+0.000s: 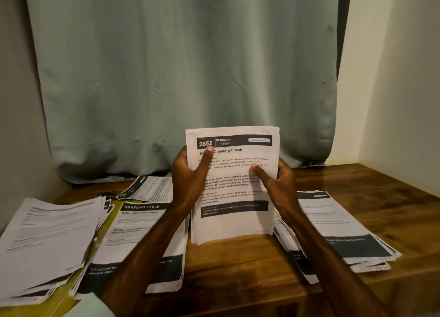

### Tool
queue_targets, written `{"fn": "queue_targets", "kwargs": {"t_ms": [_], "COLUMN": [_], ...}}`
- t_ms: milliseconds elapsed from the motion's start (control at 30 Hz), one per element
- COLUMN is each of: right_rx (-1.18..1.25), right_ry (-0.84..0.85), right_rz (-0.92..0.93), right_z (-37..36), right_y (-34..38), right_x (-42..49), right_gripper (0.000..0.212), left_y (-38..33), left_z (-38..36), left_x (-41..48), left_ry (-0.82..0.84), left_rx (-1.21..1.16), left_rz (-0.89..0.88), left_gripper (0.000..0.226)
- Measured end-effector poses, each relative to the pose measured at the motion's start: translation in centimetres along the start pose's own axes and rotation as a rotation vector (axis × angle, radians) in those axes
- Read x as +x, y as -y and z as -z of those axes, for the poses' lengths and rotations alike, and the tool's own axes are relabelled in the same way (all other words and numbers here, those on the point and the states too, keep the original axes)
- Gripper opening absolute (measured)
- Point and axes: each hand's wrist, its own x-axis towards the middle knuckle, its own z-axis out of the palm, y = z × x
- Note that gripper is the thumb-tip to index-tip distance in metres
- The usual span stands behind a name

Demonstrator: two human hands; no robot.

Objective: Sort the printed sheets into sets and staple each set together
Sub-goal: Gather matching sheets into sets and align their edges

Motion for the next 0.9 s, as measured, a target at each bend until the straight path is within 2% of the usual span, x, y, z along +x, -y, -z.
{"fn": "queue_targets", "kwargs": {"t_ms": [100, 233, 367, 633, 700, 900], "right_rx": [0.004, 0.008, 0.003, -0.013, -0.031, -0.177], "right_ry": [-0.025, -0.059, -0.157, -0.296, -0.279, -0.188], "right_rz": [0.047, 0.069, 0.084, 0.095, 0.141, 0.422], "right_z": [-0.5, -1.7, -2.3, -2.5, -2.4, -1.8], "right_y": [1.8, 4.3, 5.3, 5.9, 6.0, 4.8], "right_x": [1.3, 3.2, 4.5, 5.5, 5.6, 5.6], "right_gripper": [0.039, 0.047, 0.042, 0.037, 0.037, 0.033], "left_y": [-1.6, -3.0, -2.1, -2.4, -2.4, -1.9], "left_z": [-0.7, -1.8, -2.1, -2.3, -2.2, -1.9], "left_x": [2.3, 4.9, 5.4, 5.1, 5.3, 5.3], "left_ry": [-0.074, -0.189, -0.222, -0.235, -0.23, -0.183], "left_rx": [0.027, 0.043, 0.076, 0.08, 0.093, 0.171], "left_rz": [-0.078, -0.099, -0.087, -0.083, -0.088, -0.183], "left_gripper": [0.021, 0.03, 0.011, 0.005, 0.004, 0.023]}}
